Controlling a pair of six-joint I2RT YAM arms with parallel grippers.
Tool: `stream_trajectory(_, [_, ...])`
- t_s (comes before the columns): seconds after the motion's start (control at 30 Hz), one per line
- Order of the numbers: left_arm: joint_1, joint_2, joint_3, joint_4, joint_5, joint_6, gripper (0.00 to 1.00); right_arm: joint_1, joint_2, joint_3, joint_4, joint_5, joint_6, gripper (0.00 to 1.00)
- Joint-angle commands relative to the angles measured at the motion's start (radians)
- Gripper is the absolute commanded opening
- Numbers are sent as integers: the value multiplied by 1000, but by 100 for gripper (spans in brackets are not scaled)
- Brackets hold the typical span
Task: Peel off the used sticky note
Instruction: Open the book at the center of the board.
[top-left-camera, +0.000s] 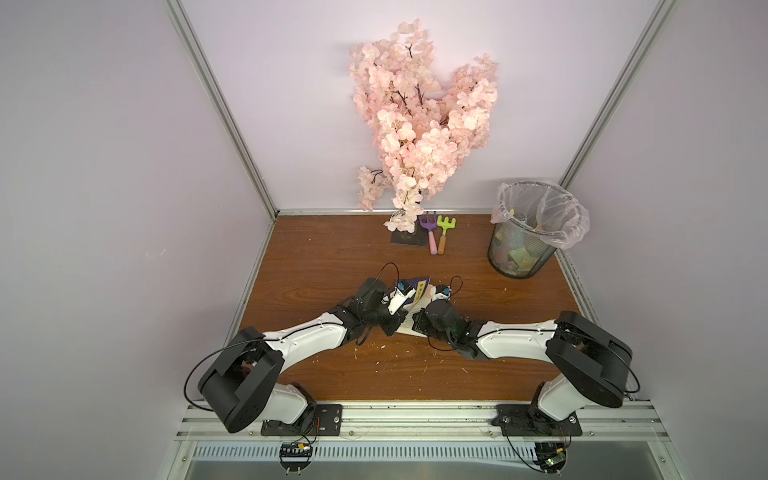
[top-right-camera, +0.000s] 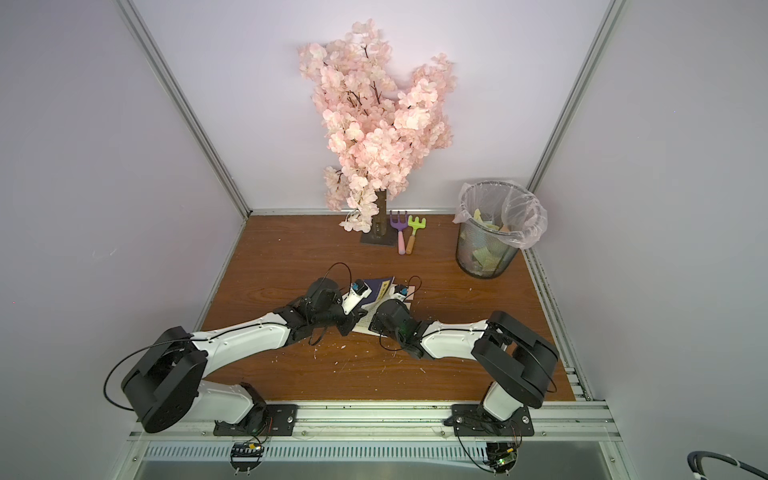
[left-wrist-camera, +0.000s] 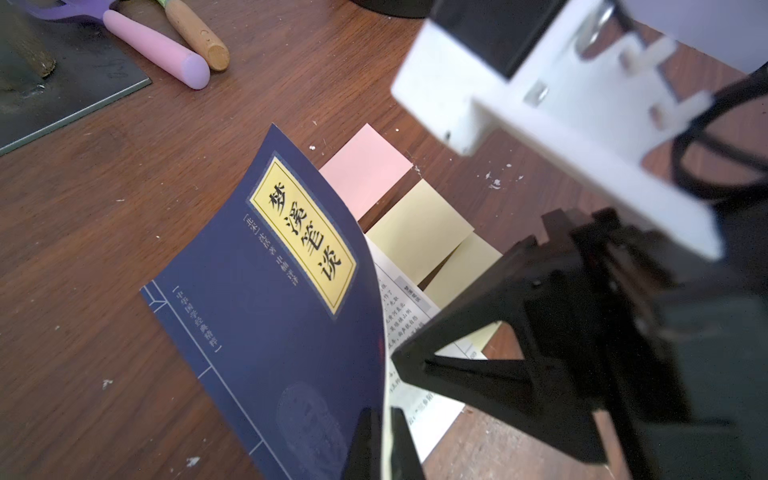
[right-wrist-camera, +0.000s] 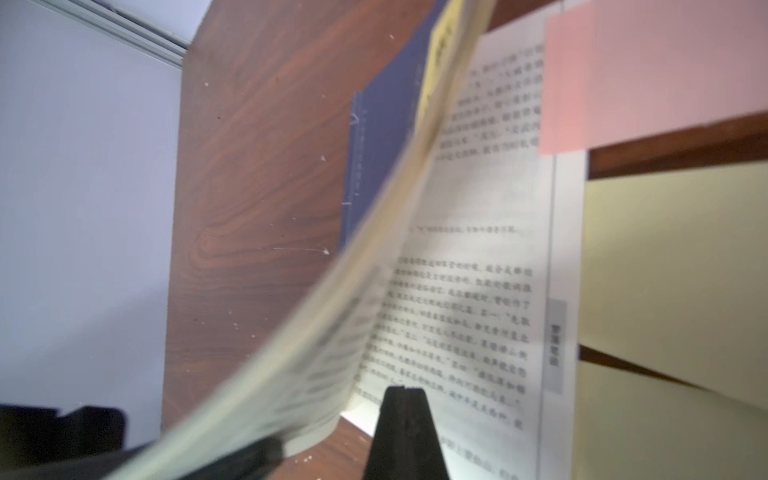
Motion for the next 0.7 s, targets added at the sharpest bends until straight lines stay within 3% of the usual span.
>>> stream_trajectory(0.0, [30, -19, -9, 20, 24, -16, 2, -4, 33, -37, 93, -17, 35, 0])
stream_trajectory(0.3, [80, -46, -24, -8, 49, 44, 2, -8, 144, -55, 145, -71, 87, 0])
stream_trajectory(0.57, [249, -71, -69, 20, 67, 54, 1, -6, 173, -36, 147, -94, 90, 0])
stream_trajectory(0.67, [271, -71, -66, 7, 40, 60, 1, -6, 173, -27, 147, -98, 84, 0])
